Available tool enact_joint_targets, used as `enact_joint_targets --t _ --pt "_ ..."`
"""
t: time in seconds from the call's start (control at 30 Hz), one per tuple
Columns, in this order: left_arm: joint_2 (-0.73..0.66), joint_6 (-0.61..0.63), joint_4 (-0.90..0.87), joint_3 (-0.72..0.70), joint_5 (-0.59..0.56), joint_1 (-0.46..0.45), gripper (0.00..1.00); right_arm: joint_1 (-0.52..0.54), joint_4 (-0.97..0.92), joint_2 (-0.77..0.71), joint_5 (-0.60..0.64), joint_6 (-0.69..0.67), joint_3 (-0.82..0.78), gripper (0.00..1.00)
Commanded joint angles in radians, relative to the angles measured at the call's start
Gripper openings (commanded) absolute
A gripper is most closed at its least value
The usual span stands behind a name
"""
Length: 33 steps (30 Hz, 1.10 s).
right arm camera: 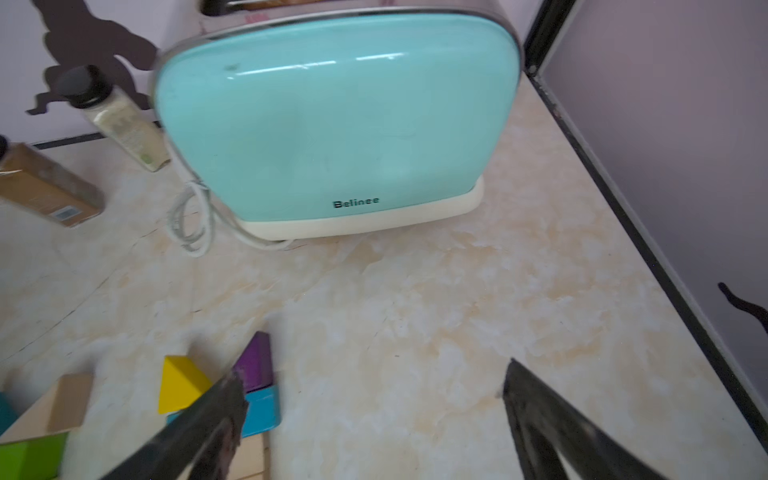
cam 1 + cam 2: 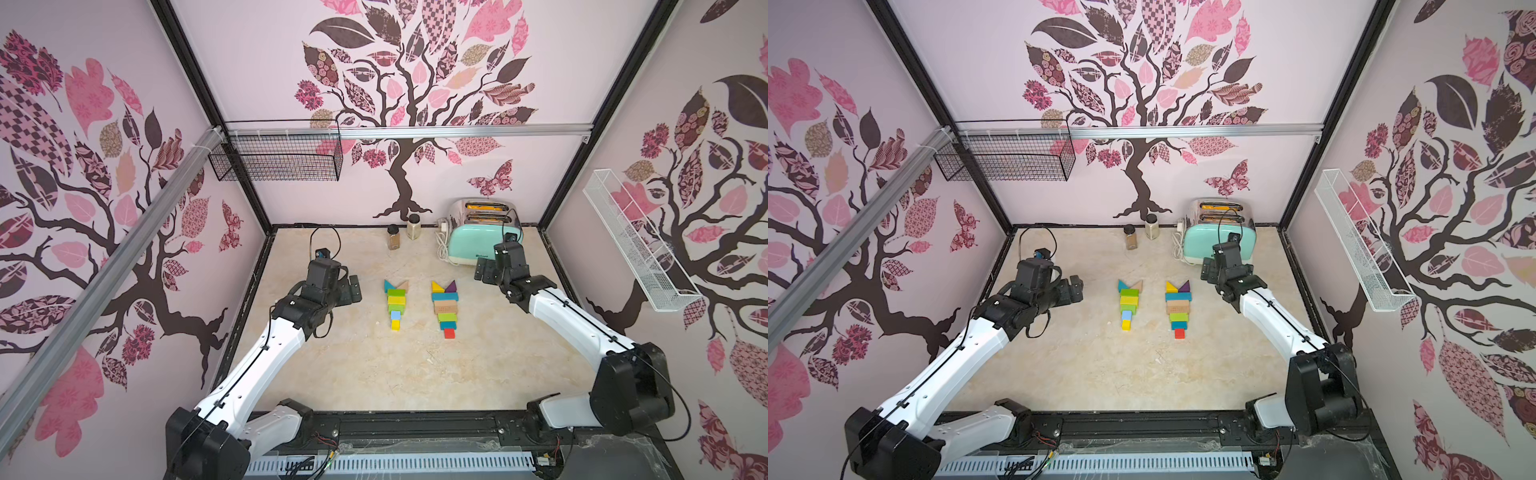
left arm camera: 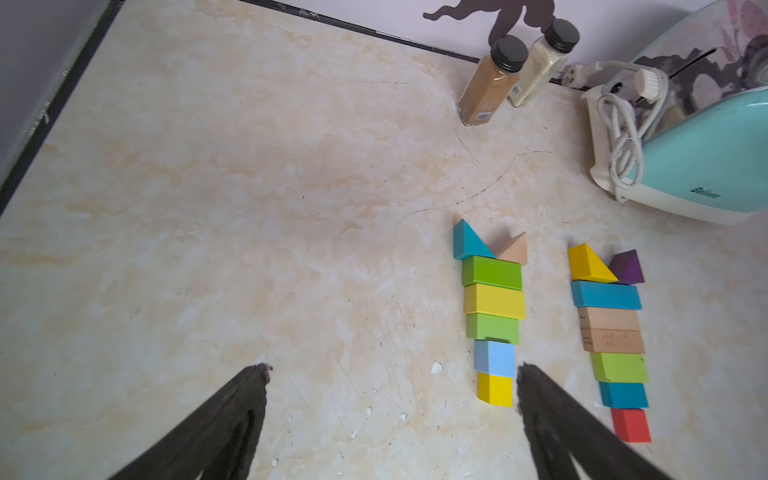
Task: Assemble a carrot with building blocks
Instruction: Reset both arms
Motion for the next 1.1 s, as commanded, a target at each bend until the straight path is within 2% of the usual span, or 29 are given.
enact_joint_targets --t 0.0,0.07,0.17,0.33,0.53,0.67,0.83,0.93,1.0,1.07 --pt "-0.022 0.064 0.065 -0.041 -0.070 0.005 0.98 -0.076 0.290 -0.001 0.009 -0.047 -0.129 0.99" --pt "-0.015 0.086 0.060 -0.048 -0.109 0.010 0.98 -0.105 0.417 0.025 0.014 -0.092 -0.204 0.99" --pt "-0.014 0.093 0.057 -0.066 -0.145 0.031 0.98 -0.127 0.488 0.062 0.034 -0.114 -0.248 0.99" --pt "-0.083 0.084 0.141 -0.159 -0.100 0.119 0.98 -0.136 0.645 0.096 0.056 -0.133 -0.325 0.99" --pt "-0.184 0.101 0.253 -0.276 -0.107 0.221 0.98 -0.137 0.793 0.145 0.036 -0.155 -0.377 0.99" --pt "-0.221 0.133 0.332 -0.341 -0.110 0.296 0.98 -0.137 0.820 0.140 0.023 -0.160 -0.396 0.99" --pt "-0.193 0.165 0.458 -0.404 -0.085 0.385 0.98 -0.138 0.943 0.127 -0.022 -0.173 -0.470 0.99" --pt "-0.149 0.184 0.554 -0.433 -0.079 0.406 0.98 -0.143 1.007 0.141 -0.058 -0.181 -0.504 0.99" --pt "-0.115 0.198 0.616 -0.452 -0.082 0.410 0.98 -0.147 1.137 0.186 -0.066 -0.189 -0.541 0.99" --pt "-0.076 0.214 0.689 -0.473 -0.089 0.415 0.98 -0.147 1.058 0.158 -0.066 -0.181 -0.525 0.99"
